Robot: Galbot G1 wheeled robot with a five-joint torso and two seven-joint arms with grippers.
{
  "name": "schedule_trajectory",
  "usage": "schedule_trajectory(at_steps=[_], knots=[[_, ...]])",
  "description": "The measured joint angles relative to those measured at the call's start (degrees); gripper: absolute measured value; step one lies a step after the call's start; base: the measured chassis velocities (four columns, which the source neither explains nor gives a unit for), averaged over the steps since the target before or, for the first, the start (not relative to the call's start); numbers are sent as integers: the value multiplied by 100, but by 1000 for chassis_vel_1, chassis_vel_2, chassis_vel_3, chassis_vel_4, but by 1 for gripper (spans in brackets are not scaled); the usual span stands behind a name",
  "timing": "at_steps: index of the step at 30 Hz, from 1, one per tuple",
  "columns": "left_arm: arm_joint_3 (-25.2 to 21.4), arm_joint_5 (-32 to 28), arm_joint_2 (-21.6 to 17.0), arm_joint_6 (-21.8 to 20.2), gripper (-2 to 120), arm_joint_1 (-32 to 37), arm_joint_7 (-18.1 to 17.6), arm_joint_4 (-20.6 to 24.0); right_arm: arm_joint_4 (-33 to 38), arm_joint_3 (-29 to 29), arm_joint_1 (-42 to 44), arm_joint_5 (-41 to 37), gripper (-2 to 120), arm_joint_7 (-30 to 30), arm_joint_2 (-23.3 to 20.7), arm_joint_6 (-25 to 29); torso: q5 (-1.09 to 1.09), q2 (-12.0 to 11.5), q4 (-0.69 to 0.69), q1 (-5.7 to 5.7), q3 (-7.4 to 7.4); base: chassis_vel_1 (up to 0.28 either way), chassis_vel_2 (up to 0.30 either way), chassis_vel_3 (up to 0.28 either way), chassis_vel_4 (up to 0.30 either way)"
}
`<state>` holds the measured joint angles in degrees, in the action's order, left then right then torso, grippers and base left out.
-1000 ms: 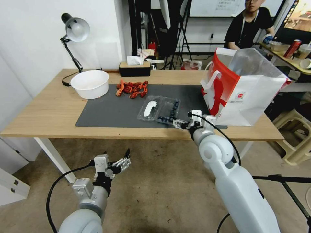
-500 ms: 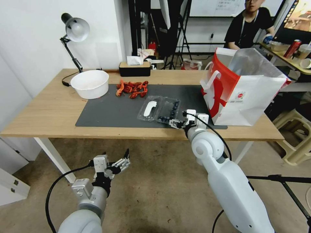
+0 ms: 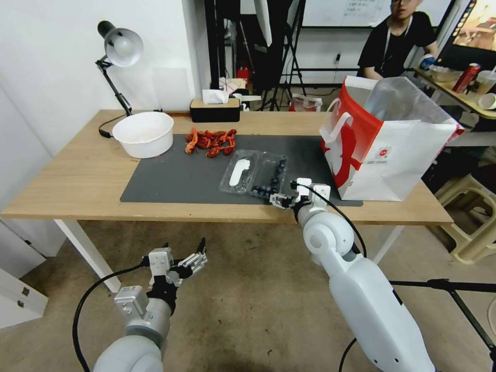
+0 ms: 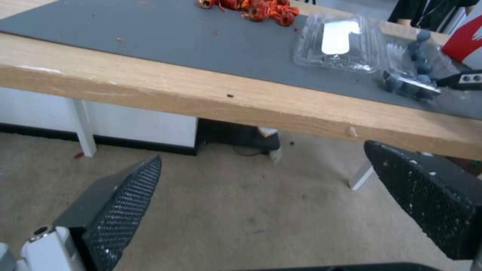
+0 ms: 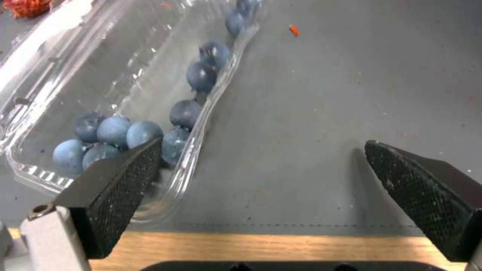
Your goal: Close the takeout container lid, then place the container into the takeout bag.
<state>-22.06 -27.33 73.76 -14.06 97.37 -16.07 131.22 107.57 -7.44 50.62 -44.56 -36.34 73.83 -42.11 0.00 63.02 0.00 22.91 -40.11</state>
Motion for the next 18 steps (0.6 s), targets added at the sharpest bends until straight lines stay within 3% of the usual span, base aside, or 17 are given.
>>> schedule_trajectory(at_steps=[18], knots=[[-14, 7, 8, 43, 100, 3, -7, 20, -18, -34, -127, -323, 100, -184, -184, 3, 0, 0, 0, 0, 0, 0, 0, 0, 0]])
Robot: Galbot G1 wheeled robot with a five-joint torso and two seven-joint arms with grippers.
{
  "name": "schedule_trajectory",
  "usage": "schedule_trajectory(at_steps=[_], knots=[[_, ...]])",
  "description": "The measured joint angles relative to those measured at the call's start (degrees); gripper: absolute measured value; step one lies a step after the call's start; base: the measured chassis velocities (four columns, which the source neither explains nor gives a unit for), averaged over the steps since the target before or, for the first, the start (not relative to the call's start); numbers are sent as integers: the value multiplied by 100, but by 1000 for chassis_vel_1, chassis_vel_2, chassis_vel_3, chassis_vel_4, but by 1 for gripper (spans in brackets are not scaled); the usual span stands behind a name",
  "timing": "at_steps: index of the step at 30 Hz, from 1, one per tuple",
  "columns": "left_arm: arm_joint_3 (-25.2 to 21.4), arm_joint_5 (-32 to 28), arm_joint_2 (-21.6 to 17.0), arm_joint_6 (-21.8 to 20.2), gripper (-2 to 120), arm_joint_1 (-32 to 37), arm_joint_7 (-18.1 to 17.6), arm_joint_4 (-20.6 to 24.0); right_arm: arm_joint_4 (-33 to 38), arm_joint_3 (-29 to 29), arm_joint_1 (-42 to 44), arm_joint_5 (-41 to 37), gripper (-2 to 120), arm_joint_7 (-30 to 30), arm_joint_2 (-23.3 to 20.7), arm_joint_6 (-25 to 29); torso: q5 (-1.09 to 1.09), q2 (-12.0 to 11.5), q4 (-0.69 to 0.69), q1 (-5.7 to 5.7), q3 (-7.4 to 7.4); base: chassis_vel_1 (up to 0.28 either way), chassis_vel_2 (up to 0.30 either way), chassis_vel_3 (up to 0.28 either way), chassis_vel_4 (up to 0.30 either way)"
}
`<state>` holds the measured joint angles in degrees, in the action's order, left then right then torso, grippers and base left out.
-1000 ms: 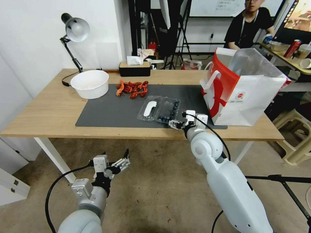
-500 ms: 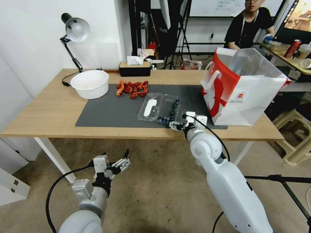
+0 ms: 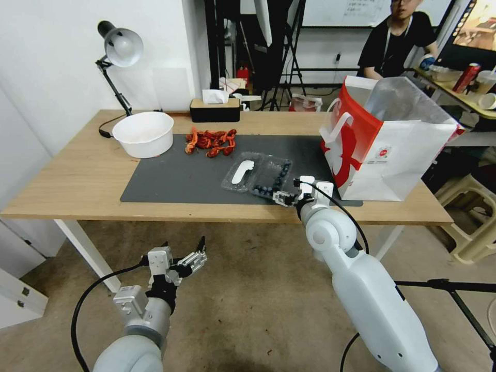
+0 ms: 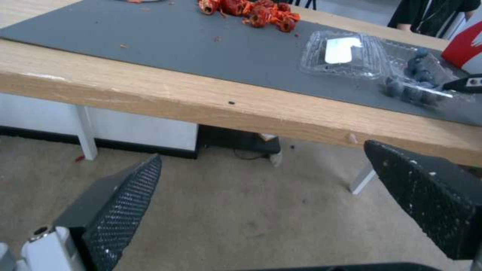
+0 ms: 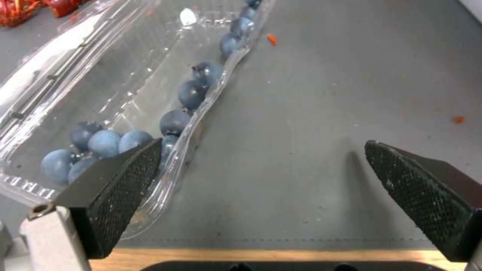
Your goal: Close the takeout container lid, then place the container into the takeout bag.
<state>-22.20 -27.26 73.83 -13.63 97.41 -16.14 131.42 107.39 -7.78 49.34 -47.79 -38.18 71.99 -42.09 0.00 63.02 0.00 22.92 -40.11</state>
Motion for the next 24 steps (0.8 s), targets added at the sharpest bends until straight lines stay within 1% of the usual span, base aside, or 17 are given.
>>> schedule_trajectory(at_steps=[12, 24], knots=[[20, 12, 3, 56, 100, -21, 0, -42, 27, -130, -3, -152, 100, -24, -277, 1, 0, 1, 0, 0, 0, 0, 0, 0, 0], [23, 12, 6, 76, 100, -19, 3, -42, 33, -184, -2, -167, 100, -11, -356, 2, 0, 1, 0, 0, 0, 0, 0, 0, 0]])
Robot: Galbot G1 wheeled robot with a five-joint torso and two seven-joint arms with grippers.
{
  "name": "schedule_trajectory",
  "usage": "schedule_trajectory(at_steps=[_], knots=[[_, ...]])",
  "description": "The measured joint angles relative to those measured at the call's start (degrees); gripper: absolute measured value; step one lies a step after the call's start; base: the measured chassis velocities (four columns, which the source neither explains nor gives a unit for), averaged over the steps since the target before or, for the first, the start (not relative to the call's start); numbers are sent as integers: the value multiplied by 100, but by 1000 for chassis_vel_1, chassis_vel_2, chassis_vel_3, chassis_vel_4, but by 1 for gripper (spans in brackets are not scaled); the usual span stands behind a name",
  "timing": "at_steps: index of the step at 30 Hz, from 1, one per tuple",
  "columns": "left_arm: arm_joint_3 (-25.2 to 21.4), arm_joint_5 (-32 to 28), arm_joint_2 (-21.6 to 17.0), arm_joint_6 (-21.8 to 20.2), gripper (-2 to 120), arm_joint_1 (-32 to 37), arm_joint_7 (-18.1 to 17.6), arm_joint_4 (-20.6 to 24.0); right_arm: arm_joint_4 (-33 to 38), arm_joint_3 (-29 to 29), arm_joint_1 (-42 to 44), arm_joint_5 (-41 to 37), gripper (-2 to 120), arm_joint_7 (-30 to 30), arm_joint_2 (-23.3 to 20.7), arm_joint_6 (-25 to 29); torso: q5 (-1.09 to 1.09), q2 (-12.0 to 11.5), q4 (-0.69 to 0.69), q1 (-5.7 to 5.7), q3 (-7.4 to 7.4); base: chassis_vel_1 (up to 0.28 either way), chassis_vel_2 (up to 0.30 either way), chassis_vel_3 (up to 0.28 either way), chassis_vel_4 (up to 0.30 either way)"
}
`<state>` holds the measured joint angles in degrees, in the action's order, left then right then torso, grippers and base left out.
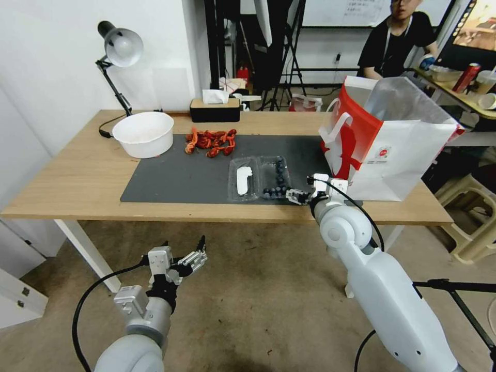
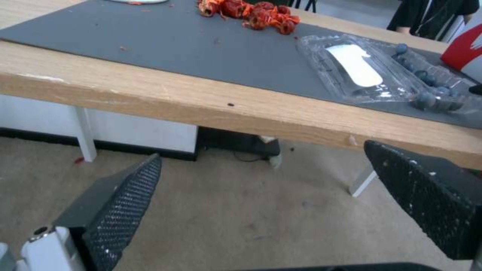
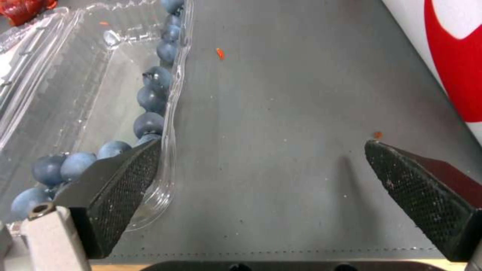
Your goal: Close the takeout container lid, then place the container into the takeout bag.
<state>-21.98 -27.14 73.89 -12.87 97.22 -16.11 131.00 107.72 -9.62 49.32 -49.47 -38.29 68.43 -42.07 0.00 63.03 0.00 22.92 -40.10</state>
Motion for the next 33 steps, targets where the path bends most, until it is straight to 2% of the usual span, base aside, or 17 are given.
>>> schedule_trajectory(at_steps=[13, 16, 17, 19, 21, 23, 24, 26, 27, 28, 29, 31, 32, 33], knots=[[20, -2, 14, 40, 100, 0, 20, -5, 335, -216, 103, 123, 100, 336, -65, 21, 0, -1, 1, 0, 0, 0, 0, 0, 0], [19, -7, 9, 86, 100, -13, 40, -5, 614, -376, 256, 432, 100, 931, -213, 313, -1, 0, 2, 0, 0, 0, 0, 0, 0], [19, -7, 9, 86, 100, -13, 40, -5, 614, -376, 256, 432, 100, 931, -213, 313, -1, 0, 2, 0, 0, 0, 0, 0, 0], [24, -10, 8, 100, 100, -20, 54, -5, 788, -550, 602, 1233, 100, 1841, -405, 987, -1, 0, 0, 0, 0, 0, 0, 0, 0], [27, -12, 8, 103, 100, -23, 55, -6, 820, -592, 702, 1434, 100, 2082, -447, 1194, 0, 0, -2, 0, 0, 0, 0, 0, 0], [48, -18, 6, 123, 100, -33, 59, -6, 963, -794, 1205, 2134, 100, 2877, -596, 2130, 1, 0, 0, 0, 0, 0, 0, 0, 0], [59, -22, 2, 129, 100, -35, 61, -6, 1013, -871, 1401, 2321, 100, 3066, -627, 2438, 0, 0, 0, 0, 0, 0, 0, 0, 0], [65, -25, -1, 134, 100, -37, 63, -6, 1037, -940, 1549, 2439, 100, 3202, -640, 2647, 0, 0, 1, 0, 0, 0, 0, 0, 0], [80, -36, -11, 159, 100, -47, 74, -12, 1051, -1061, 1853, 2636, 100, 3430, -666, 3136, 0, -1, -3, -1, 0, 0, 0, 0, 0], [91, -41, -17, 180, 100, -59, 81, -23, 1049, -1138, 2067, 2745, 100, 3554, -667, 3524, -1, -1, 0, -1, 0, 0, 0, 0, 0], [91, -41, -17, 180, 100, -59, 81, -23, 1049, -1138, 2067, 2745, 100, 3554, -667, 3524, -1, -1, 0, -1, 0, 0, 0, 0, 0], [98, -55, -22, 206, 100, -70, 87, -28, 978, -1259, 2424, 2951, 100, 3736, -610, 4285, 0, -1, -1, 0, 0, 0, 0, 0, 0], [97, -59, -22, 212, 100, -65, 98, -28, 951, -1304, 2535, 3002, 100, 3768, -571, 4523, 0, -1, -1, -1, 0, 0, 0, 0, 0], [97, -59, -22, 212, 100, -65, 98, -28, 951, -1304, 2535, 3002, 100, 3768, -571, 4523, 0, -1, -1, -1, 0, 0, 0, 0, 0]])
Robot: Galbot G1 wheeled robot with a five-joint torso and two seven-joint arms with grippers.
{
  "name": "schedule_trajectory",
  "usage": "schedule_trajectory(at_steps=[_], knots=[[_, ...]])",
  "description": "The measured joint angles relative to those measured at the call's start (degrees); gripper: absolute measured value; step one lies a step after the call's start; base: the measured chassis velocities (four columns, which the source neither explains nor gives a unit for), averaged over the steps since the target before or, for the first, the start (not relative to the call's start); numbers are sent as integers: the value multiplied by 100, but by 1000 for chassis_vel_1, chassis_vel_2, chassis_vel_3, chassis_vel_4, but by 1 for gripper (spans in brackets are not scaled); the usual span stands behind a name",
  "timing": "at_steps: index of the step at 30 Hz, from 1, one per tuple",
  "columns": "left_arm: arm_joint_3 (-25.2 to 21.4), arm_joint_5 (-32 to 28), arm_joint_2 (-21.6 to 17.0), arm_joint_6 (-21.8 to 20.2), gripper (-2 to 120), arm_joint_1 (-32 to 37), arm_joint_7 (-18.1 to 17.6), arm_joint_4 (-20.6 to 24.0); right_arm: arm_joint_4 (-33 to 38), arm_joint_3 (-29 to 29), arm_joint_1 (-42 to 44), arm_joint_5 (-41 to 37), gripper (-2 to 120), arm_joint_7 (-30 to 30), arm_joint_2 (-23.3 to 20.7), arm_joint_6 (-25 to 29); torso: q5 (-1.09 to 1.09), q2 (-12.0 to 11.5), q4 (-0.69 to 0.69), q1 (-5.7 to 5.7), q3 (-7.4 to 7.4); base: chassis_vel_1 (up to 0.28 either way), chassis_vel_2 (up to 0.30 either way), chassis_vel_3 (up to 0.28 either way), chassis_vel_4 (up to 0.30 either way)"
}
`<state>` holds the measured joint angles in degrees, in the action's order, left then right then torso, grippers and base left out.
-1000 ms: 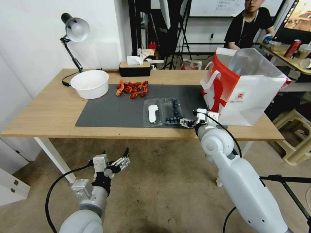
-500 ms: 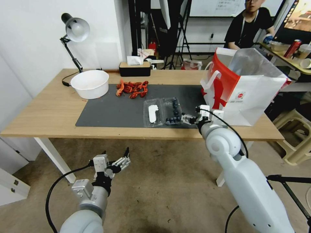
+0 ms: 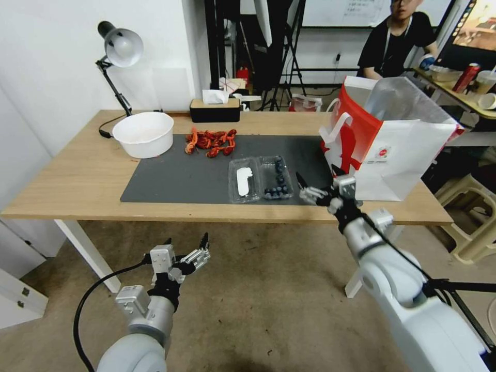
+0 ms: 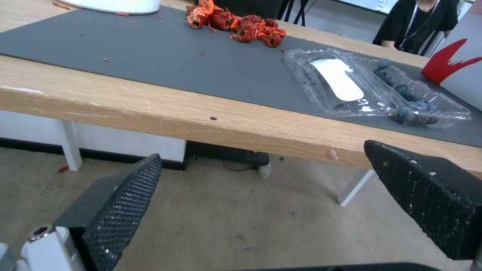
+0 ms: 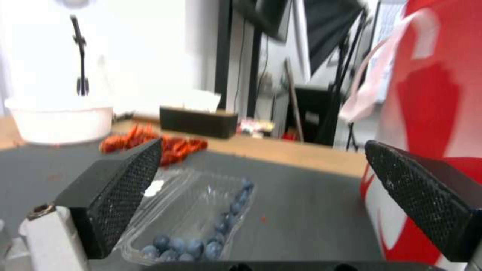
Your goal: Close the takeout container lid, then place the container into the takeout bag.
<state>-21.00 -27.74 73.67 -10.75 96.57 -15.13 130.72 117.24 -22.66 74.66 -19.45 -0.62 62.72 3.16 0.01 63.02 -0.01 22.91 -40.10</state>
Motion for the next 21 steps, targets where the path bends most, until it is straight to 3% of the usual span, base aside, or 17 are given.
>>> schedule_trajectory(at_steps=[3, 11, 16, 20, 21], knots=[[0, -49, 2, 36, 100, 4, 21, 11, -32, -257, 521, 112, 100, 170, 217, 776, 1, 0, 2, 0, 0, 0, 0, 0, 0], [195, -403, -30, 31, 100, -176, -68, -16, -3, -770, 1577, 247, 100, 588, 689, 1898, -1, 0, 0, 0, 0, 0, 0, 0, 0], [314, -841, -29, 41, 100, -256, -186, -2, 30, -823, 1819, 227, 100, 672, 823, 1942, -1, 0, -1, 0, 0, 0, 0, 0, 0], [421, -1972, 22, 200, 100, -395, -420, 229, -45, -631, 1680, 219, 100, 652, 817, 1699, 0, 0, 3, 0, 0, 0, 0, 0, 0], [421, -1972, 22, 200, 100, -395, -420, 229, -45, -631, 1680, 219, 100, 652, 817, 1699, 0, 0, 3, 0, 0, 0, 0, 0, 0]])
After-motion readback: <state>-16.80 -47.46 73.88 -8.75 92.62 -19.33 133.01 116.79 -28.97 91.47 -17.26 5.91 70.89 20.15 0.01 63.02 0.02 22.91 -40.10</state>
